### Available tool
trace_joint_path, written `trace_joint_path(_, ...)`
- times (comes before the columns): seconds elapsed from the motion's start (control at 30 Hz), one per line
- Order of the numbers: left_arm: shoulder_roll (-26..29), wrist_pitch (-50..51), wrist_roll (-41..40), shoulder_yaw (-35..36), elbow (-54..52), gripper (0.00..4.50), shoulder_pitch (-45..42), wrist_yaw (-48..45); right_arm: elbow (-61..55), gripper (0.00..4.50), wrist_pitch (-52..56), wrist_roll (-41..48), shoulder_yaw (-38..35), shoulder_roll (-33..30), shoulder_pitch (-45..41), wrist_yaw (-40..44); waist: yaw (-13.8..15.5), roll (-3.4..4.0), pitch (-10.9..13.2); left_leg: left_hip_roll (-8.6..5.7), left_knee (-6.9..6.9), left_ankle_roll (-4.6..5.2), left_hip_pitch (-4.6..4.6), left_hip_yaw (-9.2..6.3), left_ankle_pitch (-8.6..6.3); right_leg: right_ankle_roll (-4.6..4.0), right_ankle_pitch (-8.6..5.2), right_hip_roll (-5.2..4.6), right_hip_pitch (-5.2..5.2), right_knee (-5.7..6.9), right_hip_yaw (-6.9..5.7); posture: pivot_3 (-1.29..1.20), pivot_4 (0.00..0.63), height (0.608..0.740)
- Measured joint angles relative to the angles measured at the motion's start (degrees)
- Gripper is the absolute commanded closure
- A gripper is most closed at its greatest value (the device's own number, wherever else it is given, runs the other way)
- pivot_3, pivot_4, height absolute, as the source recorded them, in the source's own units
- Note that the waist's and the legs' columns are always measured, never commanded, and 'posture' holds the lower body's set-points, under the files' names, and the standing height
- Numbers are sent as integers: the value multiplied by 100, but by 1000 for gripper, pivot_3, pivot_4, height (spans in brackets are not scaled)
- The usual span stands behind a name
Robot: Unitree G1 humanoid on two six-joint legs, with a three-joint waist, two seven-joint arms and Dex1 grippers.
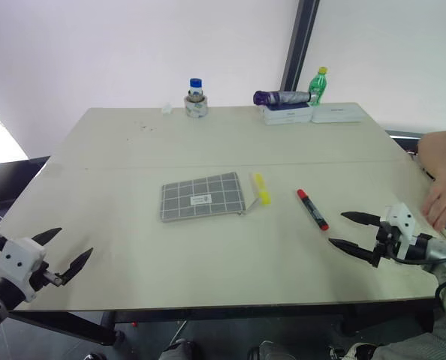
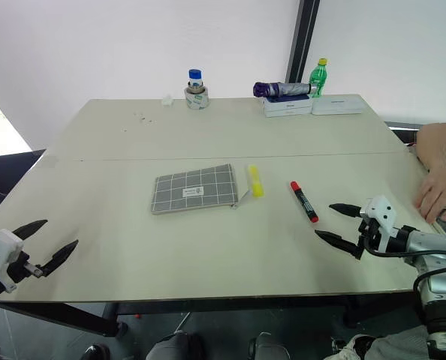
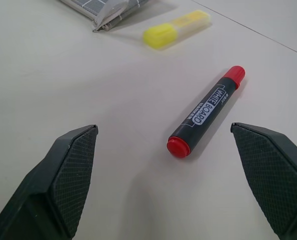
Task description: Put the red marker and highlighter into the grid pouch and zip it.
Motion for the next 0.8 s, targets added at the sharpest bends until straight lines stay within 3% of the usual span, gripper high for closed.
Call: trace_joint_path(0.8, -48, -322, 196, -117, 192, 0, -147, 5, 455, 72, -191, -173, 20, 119, -550, -300, -14, 0, 0, 1, -1, -1, 0, 0, 1, 0, 0, 1, 2, 1, 0, 0, 150, 740)
